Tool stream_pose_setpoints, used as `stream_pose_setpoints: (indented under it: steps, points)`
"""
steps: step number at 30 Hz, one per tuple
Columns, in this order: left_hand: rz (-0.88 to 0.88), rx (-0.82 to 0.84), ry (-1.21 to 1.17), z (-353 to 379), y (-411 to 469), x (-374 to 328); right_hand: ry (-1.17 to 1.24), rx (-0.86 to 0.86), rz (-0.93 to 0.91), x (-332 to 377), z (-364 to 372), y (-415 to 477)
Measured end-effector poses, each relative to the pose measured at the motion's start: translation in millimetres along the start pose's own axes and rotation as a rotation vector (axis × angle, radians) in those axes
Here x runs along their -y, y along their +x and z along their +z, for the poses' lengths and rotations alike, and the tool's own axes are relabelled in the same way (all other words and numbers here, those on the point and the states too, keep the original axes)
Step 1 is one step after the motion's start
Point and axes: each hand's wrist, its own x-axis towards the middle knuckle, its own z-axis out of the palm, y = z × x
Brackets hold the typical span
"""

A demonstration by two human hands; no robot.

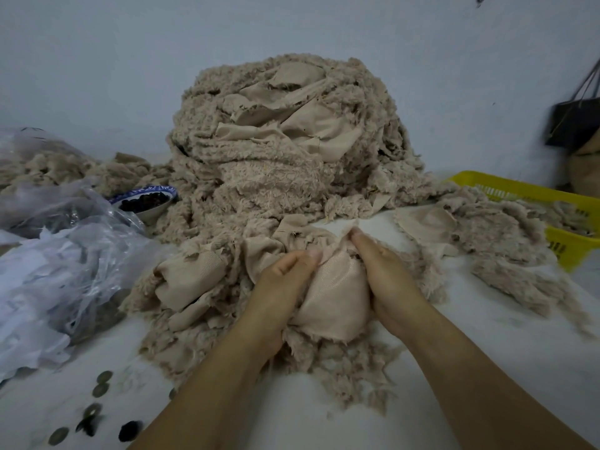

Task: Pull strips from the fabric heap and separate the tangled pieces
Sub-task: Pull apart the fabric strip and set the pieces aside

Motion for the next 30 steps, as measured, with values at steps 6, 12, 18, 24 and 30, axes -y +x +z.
stream_pose_setpoints:
  steps: [6, 12, 18, 24, 30]
  points:
    - [-0.082, 0.026, -0.163, -5.0, 3.1, -0.6, 0.080, 0.000, 0.047, -1.9, 2.5, 3.0]
    - [-0.042, 0.158, 0.031, -6.7, 2.9, 4.2, -0.011, 0.013, -0.025, 0.9, 1.7, -1.1]
    - [-0.032, 0.159, -0.209, -15.3, 6.0, 2.4, -0.016, -0.382, -0.064, 4.1, -16.0, 8.7]
    - [-0.166, -0.044, -0.493, -23.3, 15.1, 5.6, -0.444, -0.321, -0.095, 4.0, -18.0, 3.9]
    - [-0.227, -0.021, -0.611, -21.3, 16.2, 5.0, -0.548, -0.214, -0.417, 6.7, -4.3, -8.0]
